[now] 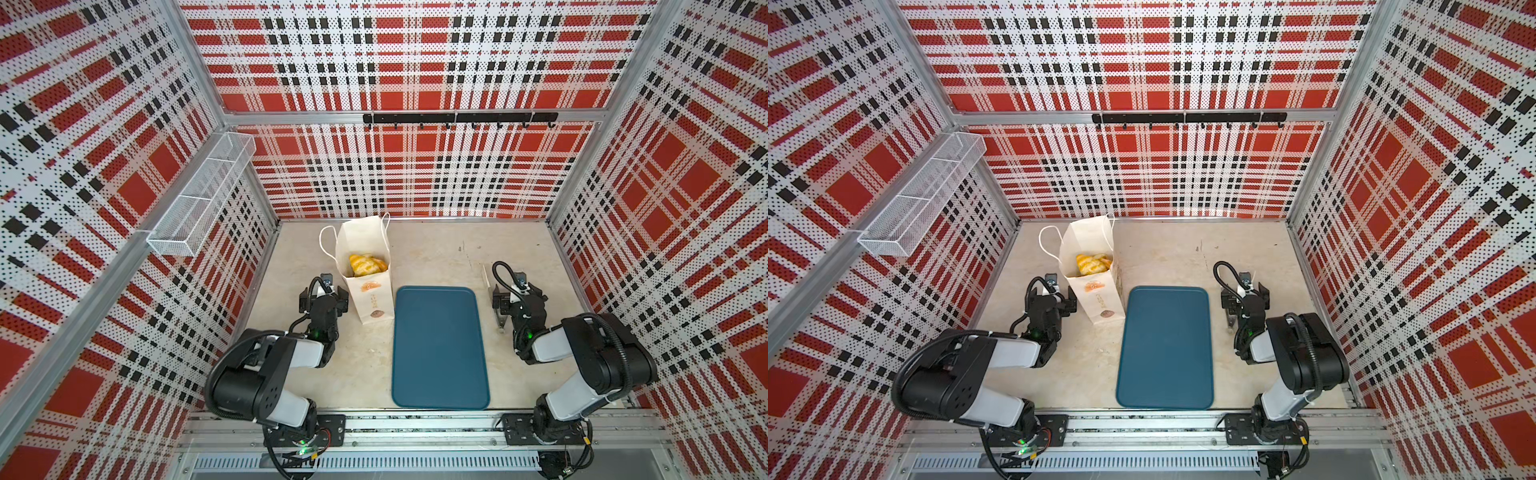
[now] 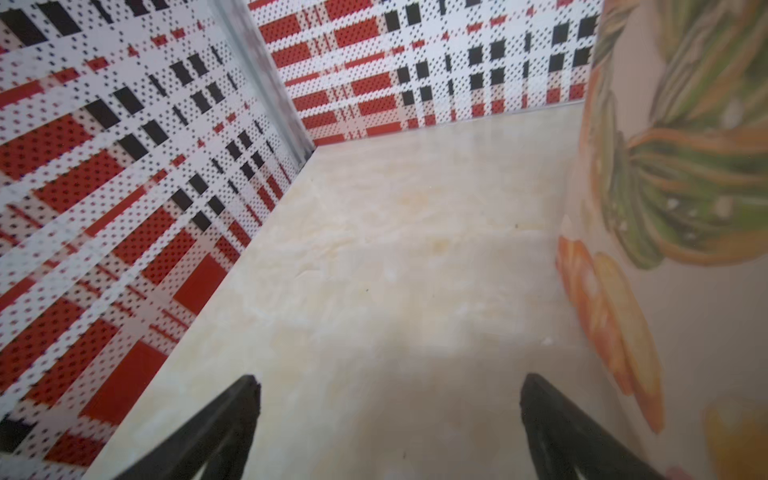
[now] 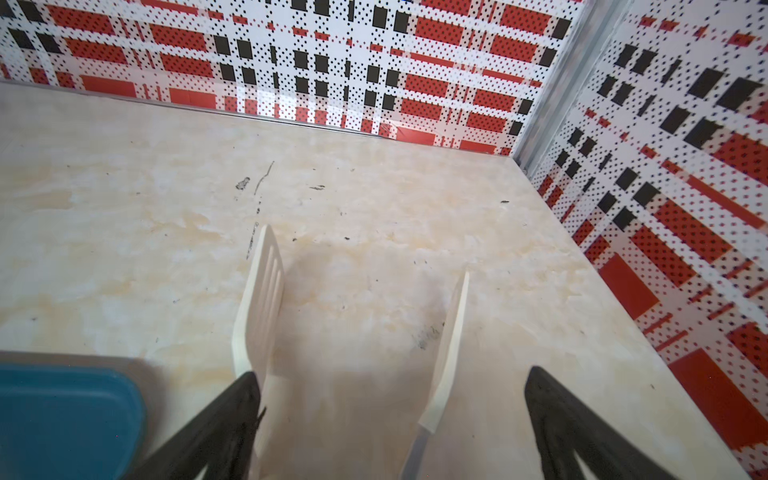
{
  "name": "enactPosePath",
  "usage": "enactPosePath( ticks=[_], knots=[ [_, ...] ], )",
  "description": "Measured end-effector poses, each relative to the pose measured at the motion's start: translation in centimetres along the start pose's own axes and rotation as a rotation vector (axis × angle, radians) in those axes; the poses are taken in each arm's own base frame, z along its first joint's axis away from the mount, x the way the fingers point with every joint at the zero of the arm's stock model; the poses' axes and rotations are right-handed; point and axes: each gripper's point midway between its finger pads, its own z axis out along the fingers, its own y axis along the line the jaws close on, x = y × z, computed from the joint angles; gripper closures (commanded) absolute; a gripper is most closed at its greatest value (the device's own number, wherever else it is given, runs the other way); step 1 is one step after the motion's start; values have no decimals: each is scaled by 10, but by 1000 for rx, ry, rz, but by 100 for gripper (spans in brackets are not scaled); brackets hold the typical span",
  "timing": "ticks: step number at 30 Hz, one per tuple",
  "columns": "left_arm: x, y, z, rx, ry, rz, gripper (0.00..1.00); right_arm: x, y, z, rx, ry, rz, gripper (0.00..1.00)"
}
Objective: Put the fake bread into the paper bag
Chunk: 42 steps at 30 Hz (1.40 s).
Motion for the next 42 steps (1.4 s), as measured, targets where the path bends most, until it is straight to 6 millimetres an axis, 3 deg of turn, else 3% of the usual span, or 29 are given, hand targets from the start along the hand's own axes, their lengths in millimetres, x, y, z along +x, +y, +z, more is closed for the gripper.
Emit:
enactPosePath(
  ticks=[4, 8, 18, 42],
  knots=[
    [-4, 15, 14, 27, -22, -78, 1, -10, -7, 10, -4, -1, 31, 0],
    [-21, 18, 28, 67, -41, -121, 0, -3, -9, 13, -24, 33, 48, 0],
    [-26, -3, 24, 124, -52, -108, 1, 5, -3, 13, -60, 68, 61, 0],
    [-26, -2, 24, 114, -52, -104, 1, 6, -2, 13, -65, 69, 61, 0]
  ],
)
